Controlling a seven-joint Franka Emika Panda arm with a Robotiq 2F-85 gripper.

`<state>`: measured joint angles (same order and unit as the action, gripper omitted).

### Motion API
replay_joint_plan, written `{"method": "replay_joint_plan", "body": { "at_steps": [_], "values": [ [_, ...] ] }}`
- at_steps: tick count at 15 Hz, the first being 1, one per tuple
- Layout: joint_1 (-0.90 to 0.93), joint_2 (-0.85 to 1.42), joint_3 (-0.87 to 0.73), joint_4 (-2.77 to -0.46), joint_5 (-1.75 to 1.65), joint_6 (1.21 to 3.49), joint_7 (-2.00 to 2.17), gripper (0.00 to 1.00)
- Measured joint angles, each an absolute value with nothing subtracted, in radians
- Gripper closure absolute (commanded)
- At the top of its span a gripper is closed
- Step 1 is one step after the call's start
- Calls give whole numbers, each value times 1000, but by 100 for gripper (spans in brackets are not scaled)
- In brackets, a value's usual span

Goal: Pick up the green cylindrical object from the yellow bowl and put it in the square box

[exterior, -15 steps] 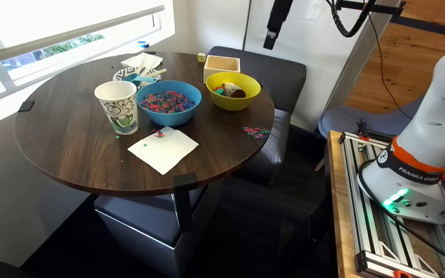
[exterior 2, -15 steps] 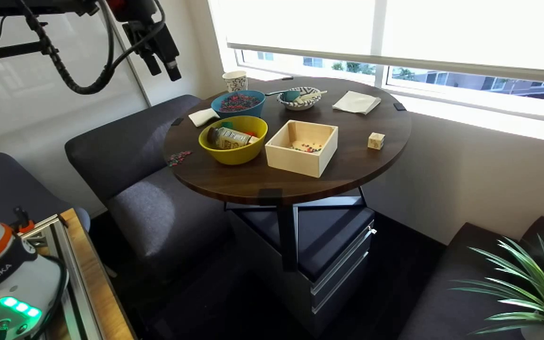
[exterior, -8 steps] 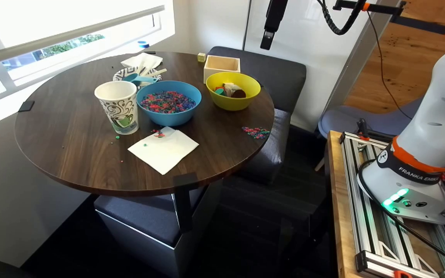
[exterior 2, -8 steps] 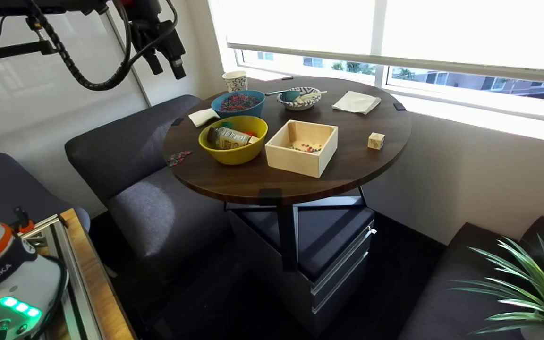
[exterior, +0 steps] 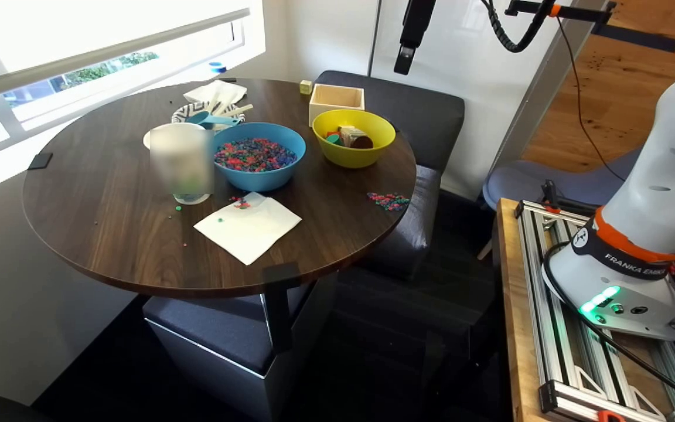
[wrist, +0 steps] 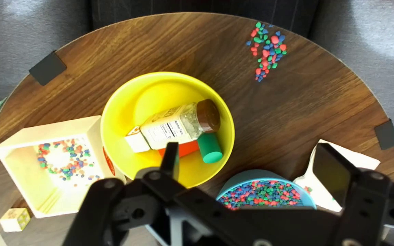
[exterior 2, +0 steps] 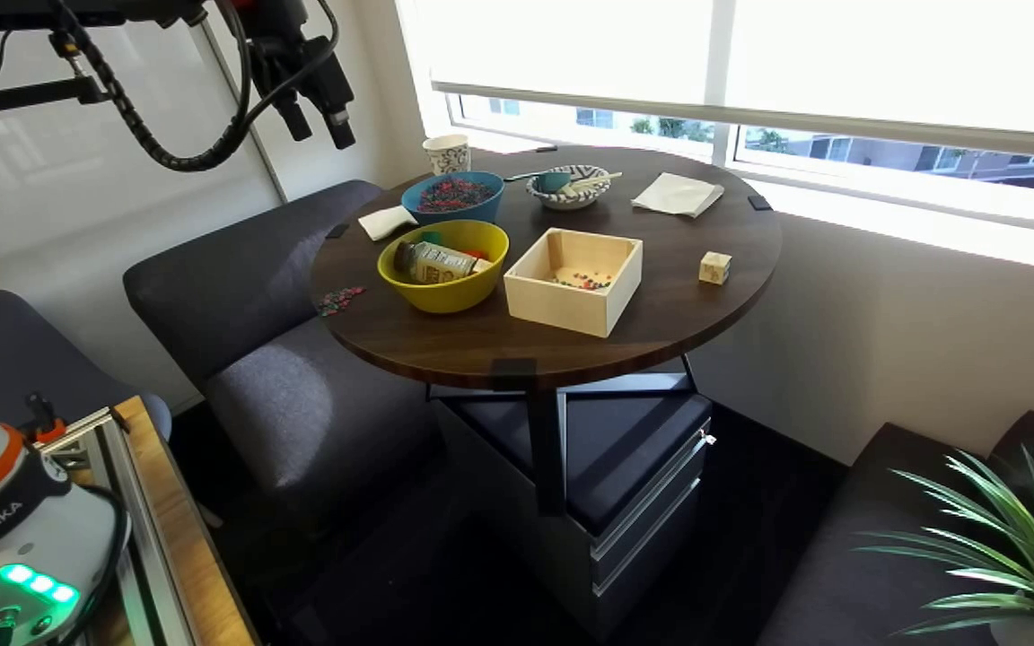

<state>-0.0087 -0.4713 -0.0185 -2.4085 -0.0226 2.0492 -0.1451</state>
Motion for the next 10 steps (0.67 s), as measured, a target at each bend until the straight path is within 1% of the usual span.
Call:
{"method": "replay_joint_plan", "body": {
  "at_steps": [10],
  "values": [
    [-14, -422, -38, -2380, -33, 2074, -198, 0]
  ]
}}
